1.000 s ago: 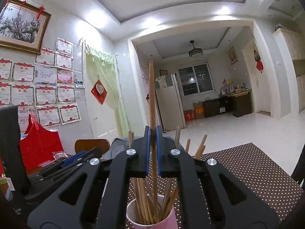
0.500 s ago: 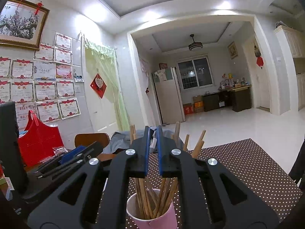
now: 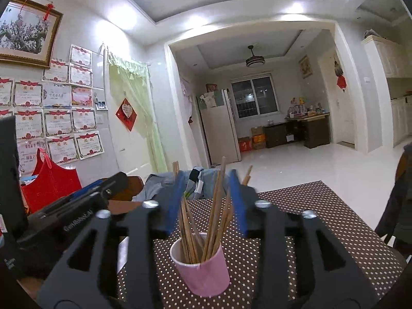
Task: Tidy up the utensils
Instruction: 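Lower the sticks into the pink cup and open both tools, then lower both tools to the last sticks on the cloth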
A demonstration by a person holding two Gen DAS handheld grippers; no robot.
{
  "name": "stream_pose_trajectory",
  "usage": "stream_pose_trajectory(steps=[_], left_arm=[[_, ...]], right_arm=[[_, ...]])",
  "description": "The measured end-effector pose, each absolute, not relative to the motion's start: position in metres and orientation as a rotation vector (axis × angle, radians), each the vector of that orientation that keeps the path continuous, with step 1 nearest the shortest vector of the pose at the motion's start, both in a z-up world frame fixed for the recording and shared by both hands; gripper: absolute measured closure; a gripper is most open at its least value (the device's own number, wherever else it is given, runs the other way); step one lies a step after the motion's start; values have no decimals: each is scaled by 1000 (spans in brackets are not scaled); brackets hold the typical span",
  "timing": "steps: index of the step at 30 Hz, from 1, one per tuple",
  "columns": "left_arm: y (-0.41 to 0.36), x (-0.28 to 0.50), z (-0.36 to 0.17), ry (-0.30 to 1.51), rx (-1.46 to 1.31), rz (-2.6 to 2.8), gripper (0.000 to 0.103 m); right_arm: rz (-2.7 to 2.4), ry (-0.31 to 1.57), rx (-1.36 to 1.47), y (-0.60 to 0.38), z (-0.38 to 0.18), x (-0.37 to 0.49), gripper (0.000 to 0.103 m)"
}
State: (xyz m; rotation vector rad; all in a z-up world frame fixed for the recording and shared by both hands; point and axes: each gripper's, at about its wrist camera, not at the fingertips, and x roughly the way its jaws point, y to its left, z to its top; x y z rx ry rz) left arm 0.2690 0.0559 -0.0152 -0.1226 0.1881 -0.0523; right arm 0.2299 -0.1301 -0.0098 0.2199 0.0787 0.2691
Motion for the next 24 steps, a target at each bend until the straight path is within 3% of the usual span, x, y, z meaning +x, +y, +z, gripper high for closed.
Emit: stream_pose_trajectory(steps=[18, 24], left_arm=[[43, 171, -20, 258, -33, -45, 52], [41, 162, -34, 361, 13, -35, 52]], right_arm=[[230, 160, 169, -142, -16, 143, 49], [230, 229, 154, -145, -31, 129, 44]])
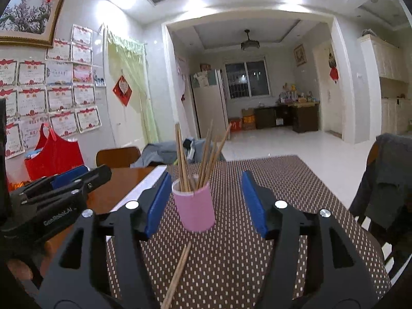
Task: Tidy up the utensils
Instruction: 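Lower both tools to the last sticks on the cloth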
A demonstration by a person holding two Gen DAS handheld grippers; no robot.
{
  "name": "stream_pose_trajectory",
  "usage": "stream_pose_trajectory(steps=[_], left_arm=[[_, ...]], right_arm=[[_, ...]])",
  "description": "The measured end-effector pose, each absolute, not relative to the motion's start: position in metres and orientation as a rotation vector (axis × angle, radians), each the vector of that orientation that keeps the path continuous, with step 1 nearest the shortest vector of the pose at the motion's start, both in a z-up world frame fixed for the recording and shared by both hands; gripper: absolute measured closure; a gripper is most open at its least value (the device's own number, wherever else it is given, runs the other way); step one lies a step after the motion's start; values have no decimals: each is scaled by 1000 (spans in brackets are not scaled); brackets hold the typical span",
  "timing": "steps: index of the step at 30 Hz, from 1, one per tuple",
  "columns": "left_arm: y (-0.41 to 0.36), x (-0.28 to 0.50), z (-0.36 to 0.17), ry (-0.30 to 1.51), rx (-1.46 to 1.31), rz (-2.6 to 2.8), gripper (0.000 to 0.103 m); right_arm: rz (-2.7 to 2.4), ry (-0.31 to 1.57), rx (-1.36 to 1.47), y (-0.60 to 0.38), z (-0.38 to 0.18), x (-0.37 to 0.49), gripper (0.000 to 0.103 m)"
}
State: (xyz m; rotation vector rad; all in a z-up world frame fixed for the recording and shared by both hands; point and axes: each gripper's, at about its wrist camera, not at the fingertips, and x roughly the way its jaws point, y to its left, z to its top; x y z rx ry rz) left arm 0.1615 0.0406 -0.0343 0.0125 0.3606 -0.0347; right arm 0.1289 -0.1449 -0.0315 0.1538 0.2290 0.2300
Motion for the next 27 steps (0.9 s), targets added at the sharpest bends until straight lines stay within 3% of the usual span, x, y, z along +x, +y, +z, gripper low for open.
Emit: stream_pose_trajectory(steps=[18, 27], left_arm=[[27, 183, -145, 893, 73, -67, 52], [15, 186, -181, 1005, 121, -80, 52]], right_arm=[[238, 602, 136, -153, -109, 141, 35], [264, 687, 181, -160, -134, 143, 35]])
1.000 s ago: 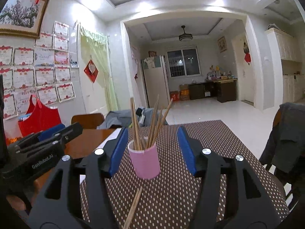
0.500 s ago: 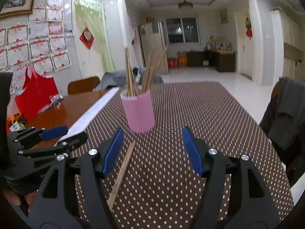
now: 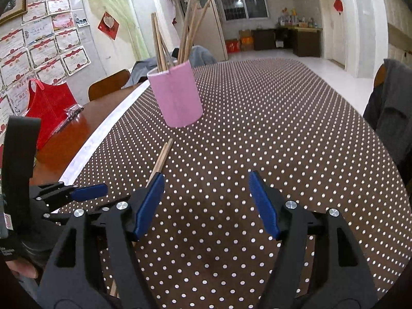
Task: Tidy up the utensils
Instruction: 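Lower both tools to the last sticks on the cloth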
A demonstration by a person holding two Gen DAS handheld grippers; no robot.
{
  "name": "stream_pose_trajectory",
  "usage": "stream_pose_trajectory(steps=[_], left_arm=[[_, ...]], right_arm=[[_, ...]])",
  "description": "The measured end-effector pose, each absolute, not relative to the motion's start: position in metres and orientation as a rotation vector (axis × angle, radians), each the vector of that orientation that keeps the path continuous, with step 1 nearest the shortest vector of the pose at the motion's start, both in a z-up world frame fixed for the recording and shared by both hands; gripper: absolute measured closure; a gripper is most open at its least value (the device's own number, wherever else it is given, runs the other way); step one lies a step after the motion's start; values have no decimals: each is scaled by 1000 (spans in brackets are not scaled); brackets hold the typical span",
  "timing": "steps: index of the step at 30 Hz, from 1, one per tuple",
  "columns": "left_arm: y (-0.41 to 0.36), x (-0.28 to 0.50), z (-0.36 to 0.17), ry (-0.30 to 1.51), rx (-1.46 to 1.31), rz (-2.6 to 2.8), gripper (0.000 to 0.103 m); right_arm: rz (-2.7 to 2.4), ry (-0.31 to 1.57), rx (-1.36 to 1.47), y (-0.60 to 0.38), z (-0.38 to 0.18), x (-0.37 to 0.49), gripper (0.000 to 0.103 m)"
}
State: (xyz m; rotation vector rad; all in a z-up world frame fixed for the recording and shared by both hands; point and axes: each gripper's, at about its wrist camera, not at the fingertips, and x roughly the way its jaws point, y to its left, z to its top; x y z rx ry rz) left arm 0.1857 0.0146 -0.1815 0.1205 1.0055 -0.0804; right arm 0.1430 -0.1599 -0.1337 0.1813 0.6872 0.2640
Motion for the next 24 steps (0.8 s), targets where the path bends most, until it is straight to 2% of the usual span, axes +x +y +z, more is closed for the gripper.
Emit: stream_pose_trajectory(steps=[13, 15, 24], left_arm=[[8, 187, -182, 1006, 146, -77, 52], [9, 192, -181, 1010, 151, -67, 49], [2, 203, -185, 1037, 166, -65, 46]], right_arm=[[285, 731, 228, -165, -144, 151, 35], [286, 733, 229, -165, -144, 151, 35], [293, 742, 232, -164, -146, 155, 35]])
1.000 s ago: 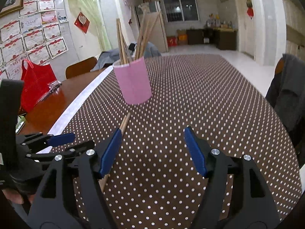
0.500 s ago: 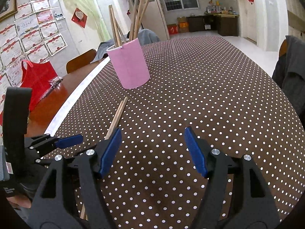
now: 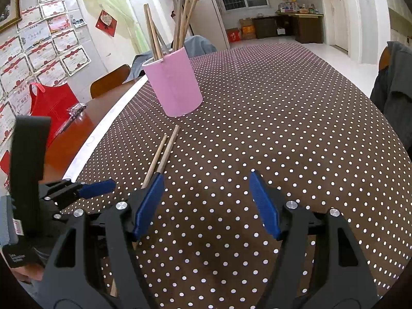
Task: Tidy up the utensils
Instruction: 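Lower both tools to the last sticks on the cloth, then grasp one stick each with the left and right tools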
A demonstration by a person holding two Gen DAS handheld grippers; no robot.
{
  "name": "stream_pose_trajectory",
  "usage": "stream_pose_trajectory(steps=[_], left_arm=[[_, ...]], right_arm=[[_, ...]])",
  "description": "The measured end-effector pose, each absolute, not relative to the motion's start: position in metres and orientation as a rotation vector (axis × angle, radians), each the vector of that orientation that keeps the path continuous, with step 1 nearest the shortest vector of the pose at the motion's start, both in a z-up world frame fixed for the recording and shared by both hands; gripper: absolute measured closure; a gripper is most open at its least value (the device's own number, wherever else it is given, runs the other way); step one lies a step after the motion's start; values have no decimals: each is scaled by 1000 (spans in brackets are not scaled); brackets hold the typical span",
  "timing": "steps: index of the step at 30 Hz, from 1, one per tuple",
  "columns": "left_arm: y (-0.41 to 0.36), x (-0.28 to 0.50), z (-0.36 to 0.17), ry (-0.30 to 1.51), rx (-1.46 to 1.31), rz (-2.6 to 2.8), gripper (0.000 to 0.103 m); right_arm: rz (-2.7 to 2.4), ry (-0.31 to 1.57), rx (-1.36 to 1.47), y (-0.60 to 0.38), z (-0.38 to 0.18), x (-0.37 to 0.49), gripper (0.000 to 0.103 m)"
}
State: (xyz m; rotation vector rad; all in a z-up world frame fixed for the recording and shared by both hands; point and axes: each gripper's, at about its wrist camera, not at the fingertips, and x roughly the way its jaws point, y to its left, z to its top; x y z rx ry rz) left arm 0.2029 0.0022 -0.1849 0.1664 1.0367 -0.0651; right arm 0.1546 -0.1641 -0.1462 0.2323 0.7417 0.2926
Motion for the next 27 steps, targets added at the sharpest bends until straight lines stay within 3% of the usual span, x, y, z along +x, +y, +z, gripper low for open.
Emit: stream_pose_trajectory(steps=[8, 11, 14, 16, 27], left_arm=[[13, 219, -185, 1070, 91, -70, 45], [21, 223, -184, 1073, 73, -65, 60], [31, 229, -181, 1085, 47, -46, 88], [39, 234, -180, 1091, 11, -53, 95], [79, 226, -158, 928, -154, -51, 96]], right_arm=[[298, 750, 239, -165, -149, 156, 35], [302, 756, 235, -164, -149, 157, 35], [304, 766, 225, -161, -150, 160, 35], [306, 774, 209, -157, -150, 161, 35], [358, 950, 130, -111, -145, 195, 35]])
